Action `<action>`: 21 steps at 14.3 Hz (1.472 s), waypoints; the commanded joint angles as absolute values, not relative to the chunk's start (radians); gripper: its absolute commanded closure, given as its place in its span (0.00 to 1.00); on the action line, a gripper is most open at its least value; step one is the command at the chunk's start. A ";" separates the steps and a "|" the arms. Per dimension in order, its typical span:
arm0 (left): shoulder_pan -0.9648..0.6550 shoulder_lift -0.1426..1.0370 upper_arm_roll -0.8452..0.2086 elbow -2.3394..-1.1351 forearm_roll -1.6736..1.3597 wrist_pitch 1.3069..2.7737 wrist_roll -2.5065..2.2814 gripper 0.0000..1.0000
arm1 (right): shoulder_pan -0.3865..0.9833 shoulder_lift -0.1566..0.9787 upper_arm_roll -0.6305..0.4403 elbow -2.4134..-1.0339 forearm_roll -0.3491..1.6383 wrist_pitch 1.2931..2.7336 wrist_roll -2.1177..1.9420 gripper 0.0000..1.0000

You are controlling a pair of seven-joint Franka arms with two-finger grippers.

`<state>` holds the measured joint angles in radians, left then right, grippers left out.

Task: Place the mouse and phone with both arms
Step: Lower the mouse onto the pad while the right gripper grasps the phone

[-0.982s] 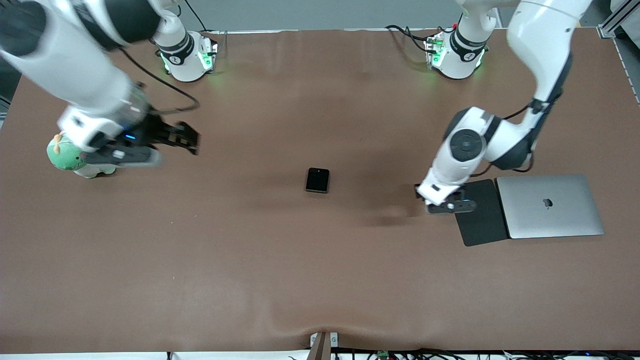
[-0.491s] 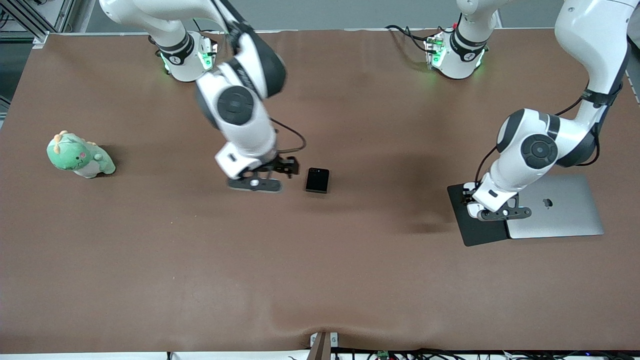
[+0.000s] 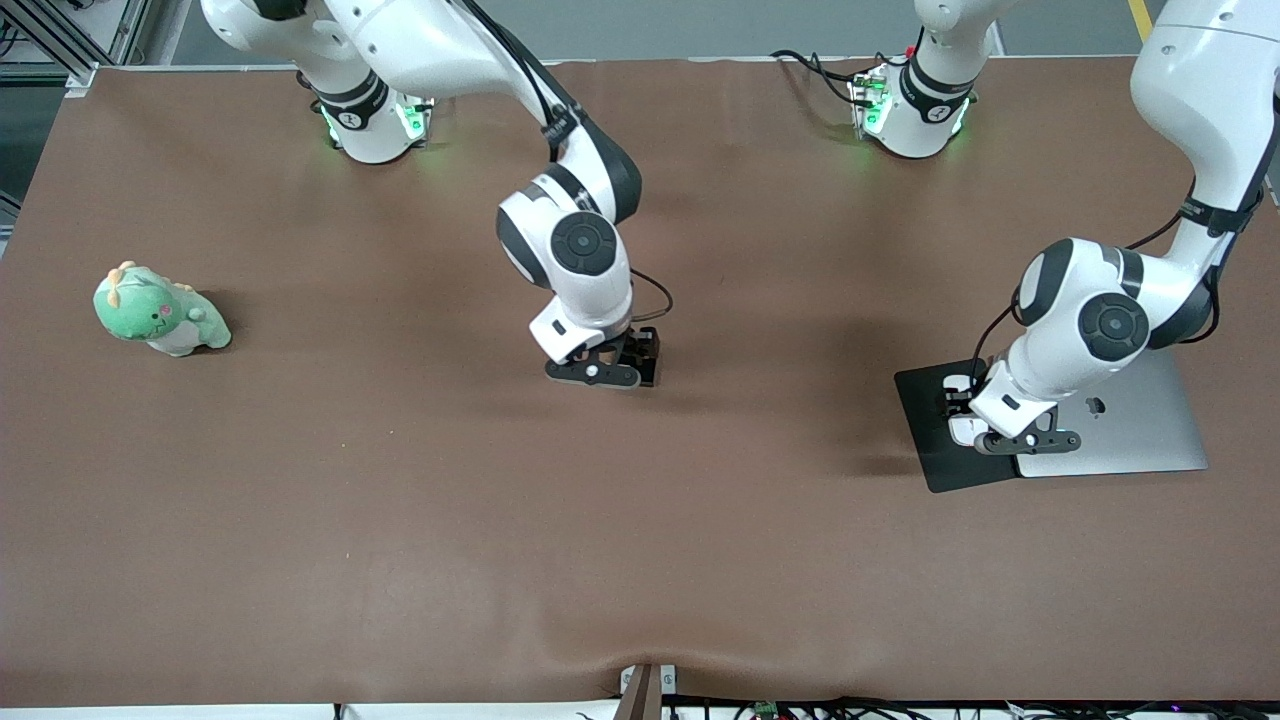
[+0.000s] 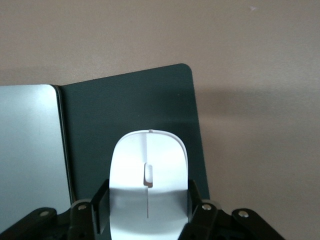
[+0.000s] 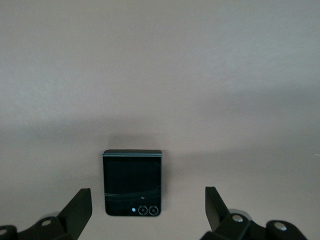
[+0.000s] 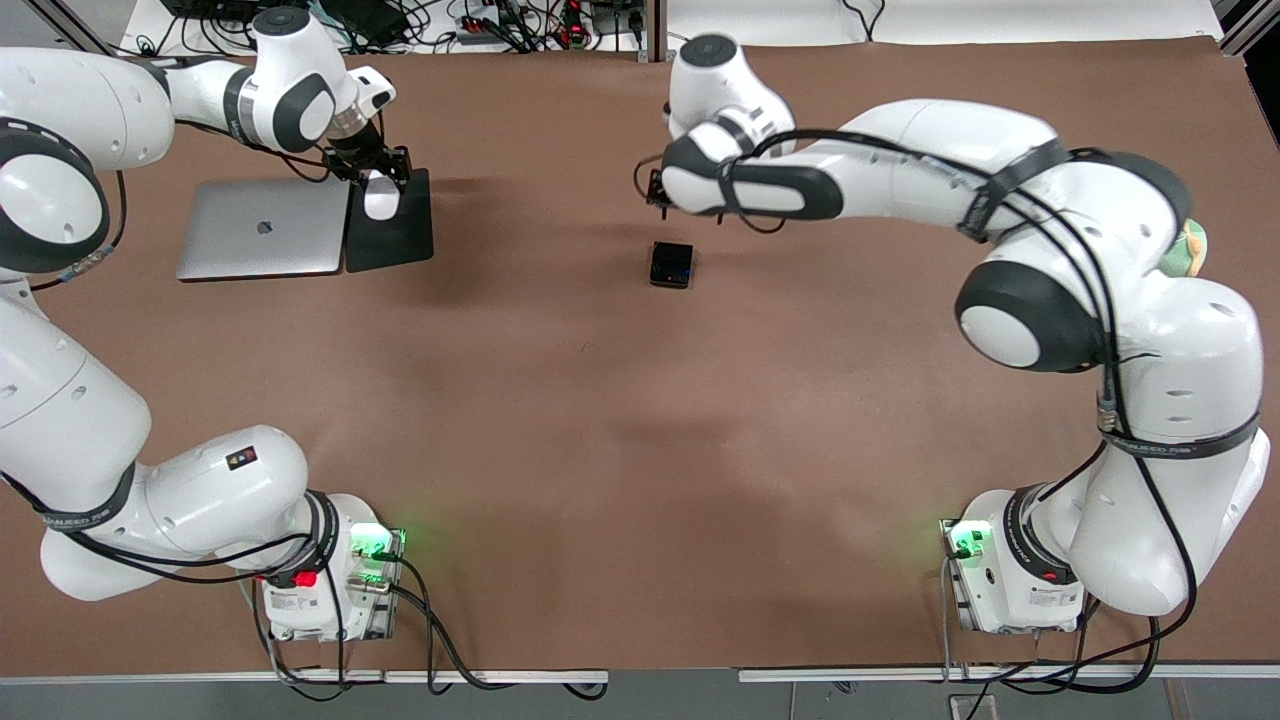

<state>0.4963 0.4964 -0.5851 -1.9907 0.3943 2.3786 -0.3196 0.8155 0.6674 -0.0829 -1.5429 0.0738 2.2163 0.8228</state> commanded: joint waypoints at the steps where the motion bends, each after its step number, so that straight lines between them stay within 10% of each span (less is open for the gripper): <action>1: 0.511 0.557 -0.600 -1.956 0.414 2.401 -0.310 0.54 | 0.841 0.712 -0.095 -1.523 0.071 2.253 0.845 0.00; 14: 0.505 0.681 -0.560 -1.917 0.502 2.425 -0.330 0.50 | 0.882 0.815 -0.095 -1.522 0.075 2.367 0.879 0.00; 19: 0.506 0.667 -0.558 -1.924 0.506 2.422 -0.314 0.00 | 0.888 0.825 -0.095 -1.522 0.069 2.378 0.877 0.00; 21: 0.506 0.635 -0.560 -1.928 0.512 2.410 -0.311 0.00 | 0.894 0.825 -0.097 -1.523 0.066 2.376 0.873 0.30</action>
<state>0.5006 0.6633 -0.5566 -1.9278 0.4867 2.4155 -0.3161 0.8743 0.8132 -0.0832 -1.5405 0.0736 2.3752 0.8573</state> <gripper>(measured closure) 0.088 0.088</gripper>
